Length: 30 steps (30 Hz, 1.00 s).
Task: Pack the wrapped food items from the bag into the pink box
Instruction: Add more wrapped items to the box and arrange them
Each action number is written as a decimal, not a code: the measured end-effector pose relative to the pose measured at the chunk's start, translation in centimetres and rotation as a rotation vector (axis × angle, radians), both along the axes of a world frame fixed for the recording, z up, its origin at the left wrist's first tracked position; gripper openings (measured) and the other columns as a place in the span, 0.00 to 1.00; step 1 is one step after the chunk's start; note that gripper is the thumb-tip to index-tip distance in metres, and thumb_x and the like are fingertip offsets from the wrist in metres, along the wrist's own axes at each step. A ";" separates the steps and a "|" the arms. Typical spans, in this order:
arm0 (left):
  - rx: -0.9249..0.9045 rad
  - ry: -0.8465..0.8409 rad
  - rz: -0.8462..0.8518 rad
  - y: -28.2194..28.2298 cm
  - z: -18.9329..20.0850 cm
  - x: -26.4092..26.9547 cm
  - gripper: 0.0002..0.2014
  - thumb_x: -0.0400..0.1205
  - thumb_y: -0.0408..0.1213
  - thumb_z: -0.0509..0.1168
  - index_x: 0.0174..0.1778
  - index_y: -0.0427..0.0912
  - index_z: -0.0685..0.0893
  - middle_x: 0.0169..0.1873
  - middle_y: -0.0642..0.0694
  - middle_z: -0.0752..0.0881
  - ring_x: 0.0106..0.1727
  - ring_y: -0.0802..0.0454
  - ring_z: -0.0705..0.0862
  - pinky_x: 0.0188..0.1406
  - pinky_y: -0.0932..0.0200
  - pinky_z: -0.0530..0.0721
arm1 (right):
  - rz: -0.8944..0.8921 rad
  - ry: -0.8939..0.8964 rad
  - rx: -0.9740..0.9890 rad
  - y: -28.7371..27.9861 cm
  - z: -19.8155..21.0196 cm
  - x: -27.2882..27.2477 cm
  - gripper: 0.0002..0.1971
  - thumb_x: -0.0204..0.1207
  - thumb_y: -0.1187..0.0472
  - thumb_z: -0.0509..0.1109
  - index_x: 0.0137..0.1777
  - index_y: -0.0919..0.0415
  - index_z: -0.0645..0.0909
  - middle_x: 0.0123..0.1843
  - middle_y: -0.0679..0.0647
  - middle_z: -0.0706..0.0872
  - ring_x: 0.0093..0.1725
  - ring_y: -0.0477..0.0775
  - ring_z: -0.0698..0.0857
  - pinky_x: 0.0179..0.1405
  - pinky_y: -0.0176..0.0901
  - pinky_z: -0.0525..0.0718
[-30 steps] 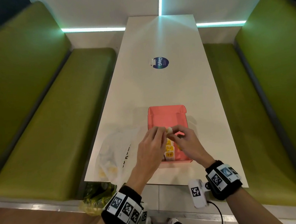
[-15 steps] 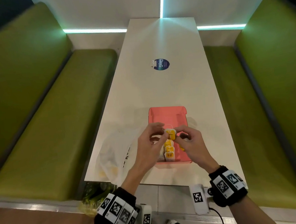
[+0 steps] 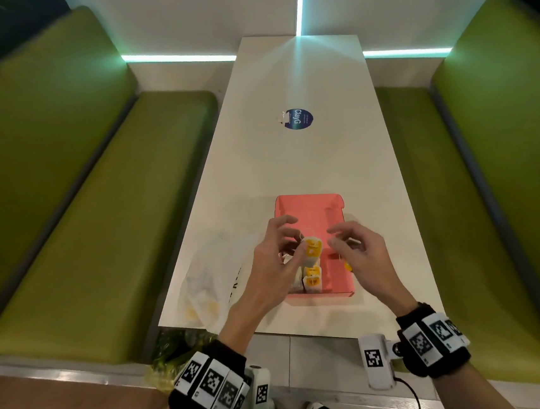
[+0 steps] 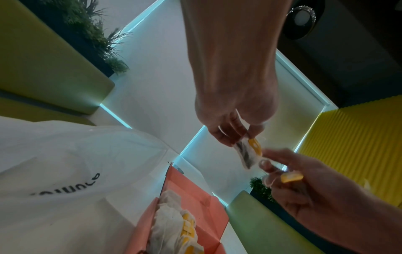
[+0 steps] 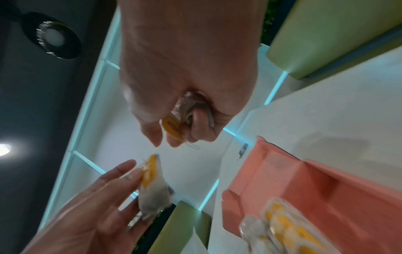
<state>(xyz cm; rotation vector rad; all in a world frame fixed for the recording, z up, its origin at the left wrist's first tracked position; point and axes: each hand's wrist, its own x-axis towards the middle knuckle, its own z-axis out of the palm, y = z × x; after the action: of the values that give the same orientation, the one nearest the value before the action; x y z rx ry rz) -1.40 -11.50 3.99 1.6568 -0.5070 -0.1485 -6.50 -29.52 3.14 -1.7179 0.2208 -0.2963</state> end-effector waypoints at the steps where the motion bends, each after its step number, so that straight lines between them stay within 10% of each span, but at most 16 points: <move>1: 0.011 0.001 -0.018 0.1 0.2 0.0 0.19 0.83 0.32 0.71 0.65 0.50 0.72 0.44 0.49 0.85 0.41 0.53 0.88 0.40 0.61 0.85 | 0.042 -0.017 -0.017 0.0 0.8 0.2 0.10 0.78 0.65 0.74 0.57 0.54 0.87 0.42 0.55 0.86 0.44 0.59 0.85 0.48 0.55 0.84; 5: 0.037 0.003 -0.072 0.2 0.8 -0.2 0.19 0.83 0.30 0.70 0.65 0.45 0.69 0.43 0.49 0.86 0.38 0.50 0.89 0.38 0.61 0.86 | 0.249 0.031 -0.177 0.4 2.7 1.4 0.07 0.79 0.60 0.74 0.55 0.50 0.88 0.40 0.50 0.86 0.39 0.55 0.83 0.43 0.50 0.82; 12: 0.031 0.043 -0.083 1.5 1.0 -0.4 0.16 0.83 0.31 0.70 0.57 0.52 0.72 0.49 0.51 0.83 0.39 0.46 0.91 0.38 0.26 0.85 | 0.242 0.077 -0.066 0.4 3.8 1.4 0.03 0.78 0.67 0.74 0.43 0.63 0.86 0.38 0.46 0.86 0.39 0.46 0.82 0.44 0.47 0.80; 18: 0.174 -0.062 -0.175 2.0 0.6 -0.4 0.07 0.86 0.30 0.66 0.53 0.47 0.80 0.46 0.49 0.88 0.47 0.47 0.88 0.51 0.40 0.86 | 0.176 0.084 0.076 -0.1 4.3 0.6 0.06 0.80 0.69 0.71 0.42 0.62 0.83 0.32 0.39 0.82 0.30 0.40 0.78 0.28 0.28 0.74; 30: 0.076 0.020 -0.128 2.1 0.7 0.1 0.11 0.85 0.22 0.61 0.45 0.40 0.85 0.40 0.50 0.89 0.41 0.51 0.87 0.41 0.59 0.84 | 0.459 0.170 -0.077 -0.8 3.8 -0.8 0.08 0.78 0.65 0.70 0.42 0.69 0.77 0.34 0.56 0.76 0.32 0.52 0.72 0.31 0.54 0.73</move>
<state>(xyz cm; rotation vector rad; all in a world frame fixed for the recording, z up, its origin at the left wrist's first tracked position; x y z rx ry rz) -1.29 -9.36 4.66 1.6957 -0.5991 -0.2814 -7.34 -30.34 6.98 -1.8159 -0.0657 0.1822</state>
